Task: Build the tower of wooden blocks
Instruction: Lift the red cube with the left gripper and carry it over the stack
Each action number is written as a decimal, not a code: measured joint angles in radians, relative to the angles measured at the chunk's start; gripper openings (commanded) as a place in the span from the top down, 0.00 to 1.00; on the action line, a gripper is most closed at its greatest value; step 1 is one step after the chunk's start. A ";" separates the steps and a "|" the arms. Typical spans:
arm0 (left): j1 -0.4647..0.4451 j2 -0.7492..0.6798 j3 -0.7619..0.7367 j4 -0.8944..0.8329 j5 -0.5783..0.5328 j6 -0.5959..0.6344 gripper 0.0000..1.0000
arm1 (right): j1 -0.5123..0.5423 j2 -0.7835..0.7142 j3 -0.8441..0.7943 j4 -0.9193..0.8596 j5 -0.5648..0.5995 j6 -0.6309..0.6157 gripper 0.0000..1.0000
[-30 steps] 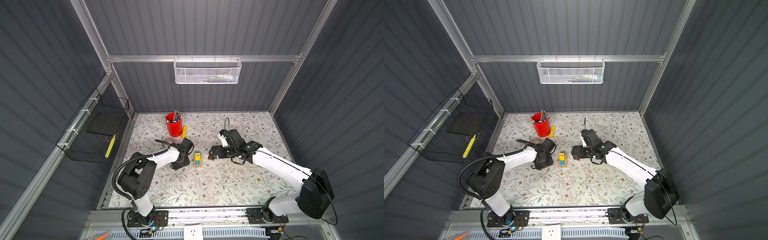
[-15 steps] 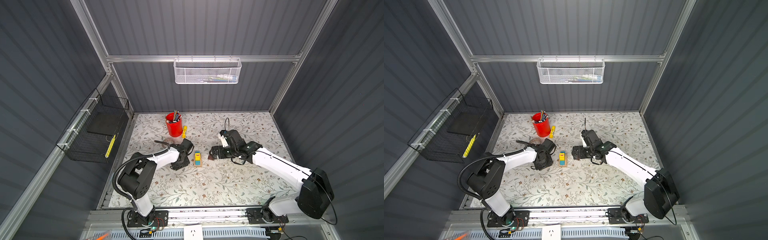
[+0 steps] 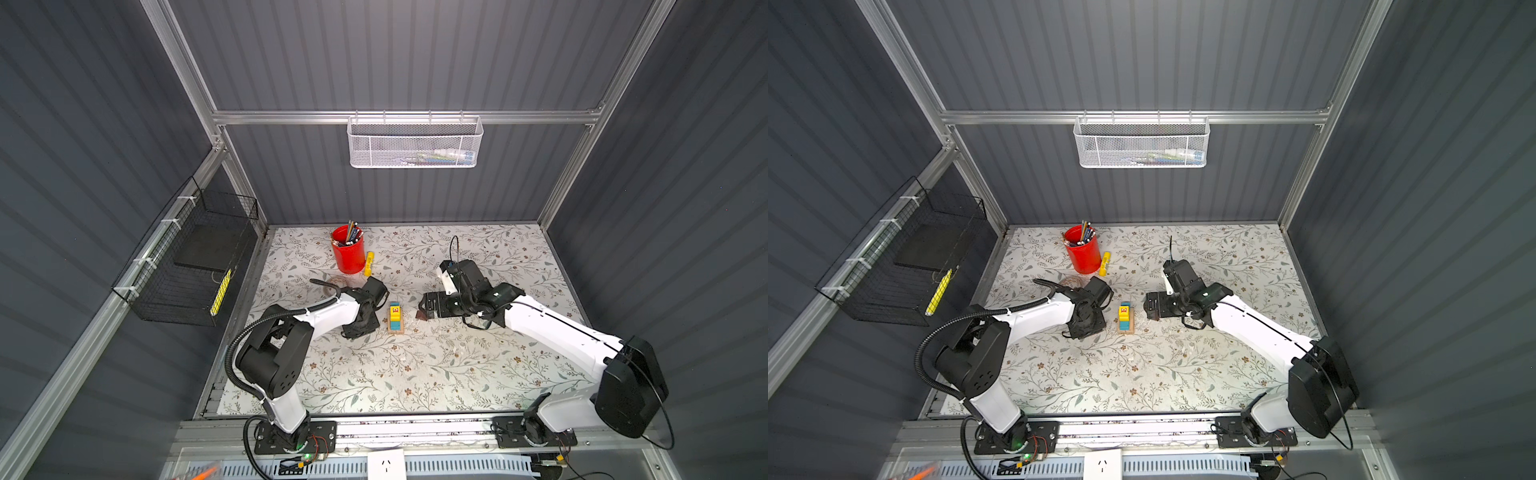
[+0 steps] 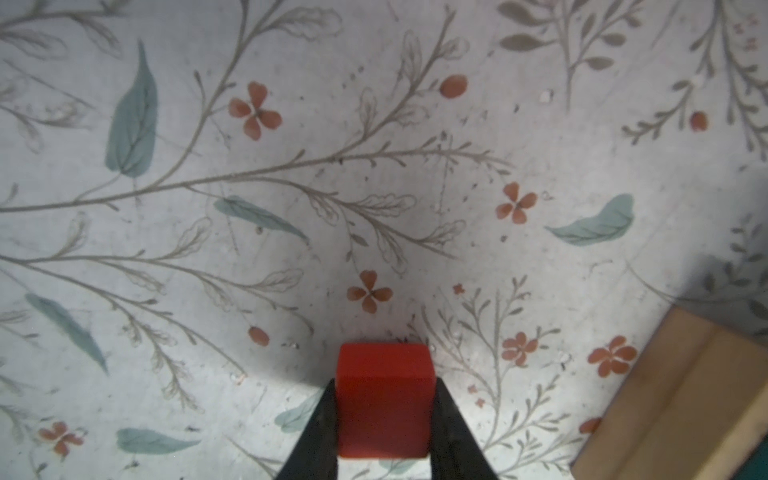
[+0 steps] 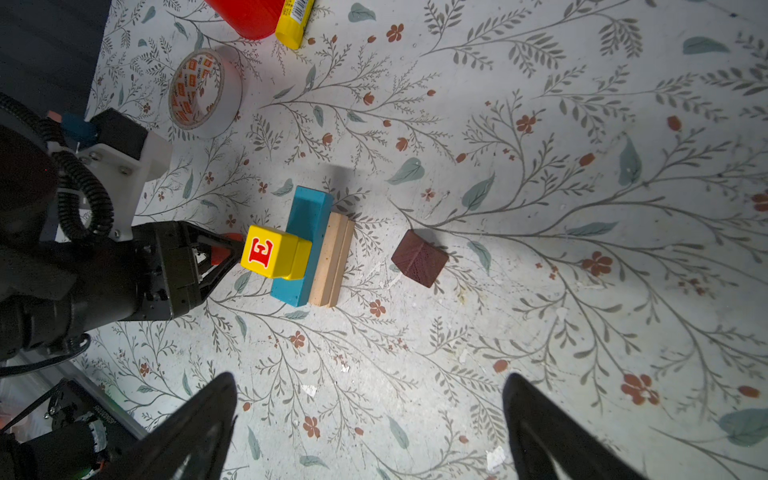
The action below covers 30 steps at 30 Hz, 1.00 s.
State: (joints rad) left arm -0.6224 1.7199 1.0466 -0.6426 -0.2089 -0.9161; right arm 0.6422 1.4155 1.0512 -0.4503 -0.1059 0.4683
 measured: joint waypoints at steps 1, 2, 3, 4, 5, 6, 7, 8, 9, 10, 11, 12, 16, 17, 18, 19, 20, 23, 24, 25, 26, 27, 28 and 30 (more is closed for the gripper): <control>0.000 -0.008 0.006 -0.006 -0.002 0.011 0.76 | 0.000 0.000 0.000 -0.002 0.000 0.000 0.01; 0.000 -0.016 0.014 -0.016 -0.004 0.021 0.76 | 0.000 0.000 0.000 -0.005 0.000 0.000 0.01; -0.001 -0.029 0.024 -0.030 -0.005 0.034 0.76 | -0.001 0.000 0.000 -0.009 -0.001 0.000 0.01; -0.002 -0.042 0.037 -0.045 -0.007 0.046 0.77 | -0.002 0.000 0.000 -0.014 -0.003 0.000 0.01; -0.003 -0.054 0.051 -0.059 -0.008 0.058 0.77 | -0.003 0.000 0.000 -0.018 -0.005 0.000 0.01; -0.005 -0.068 0.069 -0.075 -0.007 0.071 0.77 | -0.006 0.000 0.001 -0.024 -0.007 0.000 0.01; -0.007 -0.081 0.087 -0.088 -0.007 0.080 0.77 | -0.009 0.000 0.003 -0.031 -0.008 0.002 0.01; -0.010 -0.092 0.102 -0.097 -0.003 0.088 0.77 | -0.012 0.000 0.006 -0.037 -0.008 0.002 0.01; -0.013 -0.105 0.117 -0.105 0.002 0.097 0.78 | -0.015 -0.001 0.008 -0.044 -0.008 0.003 0.01; -0.017 -0.116 0.134 -0.114 0.009 0.102 0.78 | -0.019 -0.002 0.010 -0.050 -0.009 0.003 0.01; -0.021 -0.124 0.146 -0.123 0.016 0.106 0.78 | -0.023 -0.003 0.010 -0.054 -0.010 0.004 0.01; -0.026 -0.132 0.160 -0.132 0.024 0.110 0.79 | -0.027 -0.006 0.010 -0.058 -0.011 0.005 0.01; -0.045 -0.138 0.207 -0.162 0.061 0.115 0.79 | -0.045 -0.022 0.010 -0.076 -0.019 0.015 0.01; -0.050 -0.136 0.219 -0.172 0.067 0.116 0.79 | -0.049 -0.024 0.010 -0.076 -0.021 0.019 0.01; -0.056 -0.134 0.235 -0.183 0.073 0.117 0.79 | -0.055 -0.026 0.010 -0.075 -0.024 0.022 0.01; -0.063 -0.129 0.253 -0.193 0.079 0.117 0.79 | -0.061 -0.026 0.009 -0.074 -0.029 0.024 0.01; -0.068 -0.122 0.269 -0.198 0.082 0.117 0.79 | -0.066 -0.026 0.007 -0.072 -0.032 0.026 0.01; -0.086 -0.092 0.318 -0.206 0.095 0.117 0.79 | -0.081 -0.026 -0.013 -0.059 -0.051 0.034 0.01; -0.092 -0.080 0.329 -0.206 0.099 0.117 0.79 | -0.085 -0.026 -0.019 -0.057 -0.056 0.037 0.01; -0.097 -0.068 0.343 -0.212 0.101 0.117 0.78 | -0.087 -0.026 -0.027 -0.055 -0.060 0.040 0.01; -0.102 -0.055 0.354 -0.214 0.103 0.117 0.78 | -0.090 -0.026 -0.032 -0.053 -0.064 0.041 0.01; -0.108 -0.038 0.370 -0.215 0.106 0.117 0.78 | -0.092 -0.025 -0.035 -0.051 -0.067 0.044 0.01; -0.114 -0.021 0.387 -0.217 0.106 0.117 0.78 | -0.092 -0.024 -0.037 -0.048 -0.071 0.045 0.01; -0.125 0.010 0.414 -0.223 0.105 0.117 0.78 | -0.095 -0.022 -0.040 -0.042 -0.075 0.047 0.01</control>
State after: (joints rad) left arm -0.7471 1.7302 1.4601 -0.8658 -0.1036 -0.7994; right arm 0.5472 1.3937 1.0111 -0.4919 -0.1806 0.5148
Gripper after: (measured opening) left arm 0.320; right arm 0.989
